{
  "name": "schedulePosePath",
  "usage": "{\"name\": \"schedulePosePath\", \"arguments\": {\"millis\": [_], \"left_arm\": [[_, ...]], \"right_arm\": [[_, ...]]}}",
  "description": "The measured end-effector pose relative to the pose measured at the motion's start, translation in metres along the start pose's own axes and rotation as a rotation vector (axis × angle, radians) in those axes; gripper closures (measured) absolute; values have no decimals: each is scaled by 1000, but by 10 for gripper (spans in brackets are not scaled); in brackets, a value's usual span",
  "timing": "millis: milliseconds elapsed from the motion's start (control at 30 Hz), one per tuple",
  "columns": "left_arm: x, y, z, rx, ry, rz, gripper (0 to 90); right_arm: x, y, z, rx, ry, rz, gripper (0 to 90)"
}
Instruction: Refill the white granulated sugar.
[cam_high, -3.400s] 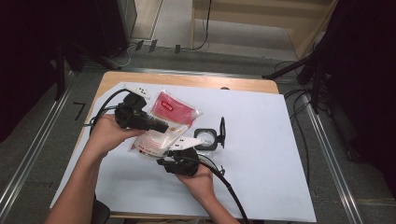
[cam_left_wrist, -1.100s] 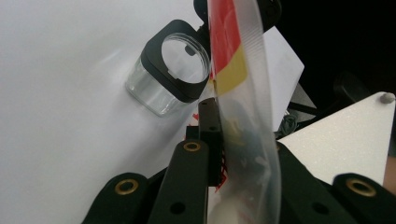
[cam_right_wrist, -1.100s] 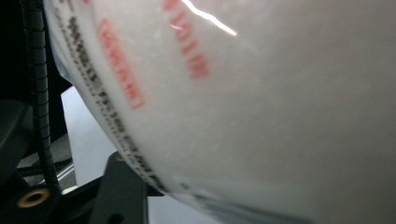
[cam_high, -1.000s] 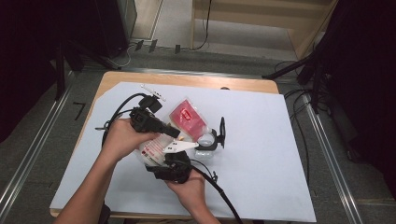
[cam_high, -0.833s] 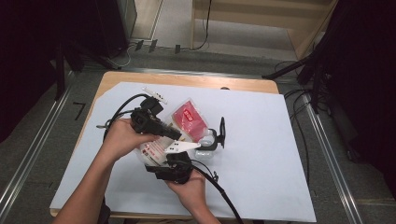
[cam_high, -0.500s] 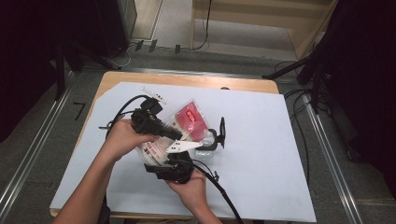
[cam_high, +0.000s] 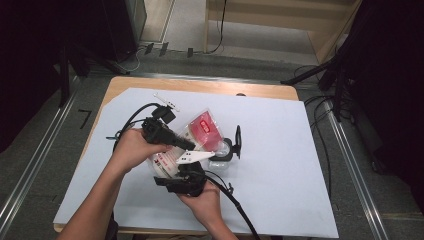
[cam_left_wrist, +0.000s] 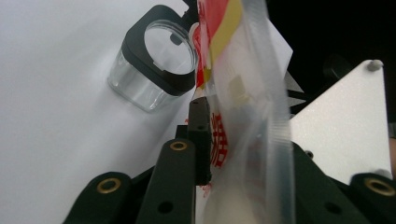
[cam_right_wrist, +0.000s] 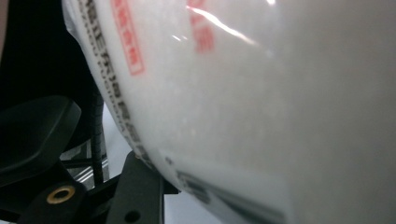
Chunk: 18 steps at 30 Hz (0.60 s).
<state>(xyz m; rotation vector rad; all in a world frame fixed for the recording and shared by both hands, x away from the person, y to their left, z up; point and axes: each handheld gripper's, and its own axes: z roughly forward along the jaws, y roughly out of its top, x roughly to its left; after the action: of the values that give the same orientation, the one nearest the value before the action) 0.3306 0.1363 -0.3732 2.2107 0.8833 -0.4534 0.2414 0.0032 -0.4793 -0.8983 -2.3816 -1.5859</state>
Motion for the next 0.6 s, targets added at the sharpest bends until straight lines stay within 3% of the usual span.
{"name": "schedulePosePath", "arguments": {"millis": [233,400,500,600], "left_arm": [[-3,2,0,-8,64,-45,847],[-6,2,-2,-21,83,-77,844],[-7,3,-3,-31,74,-66,793],[-11,4,-6,-37,77,-58,744]], "right_arm": [[4,3,3,19,-49,-17,548],[5,7,3,21,-72,-3,583],[4,7,2,9,-58,10,606],[4,8,0,-29,-13,36,621]]}}
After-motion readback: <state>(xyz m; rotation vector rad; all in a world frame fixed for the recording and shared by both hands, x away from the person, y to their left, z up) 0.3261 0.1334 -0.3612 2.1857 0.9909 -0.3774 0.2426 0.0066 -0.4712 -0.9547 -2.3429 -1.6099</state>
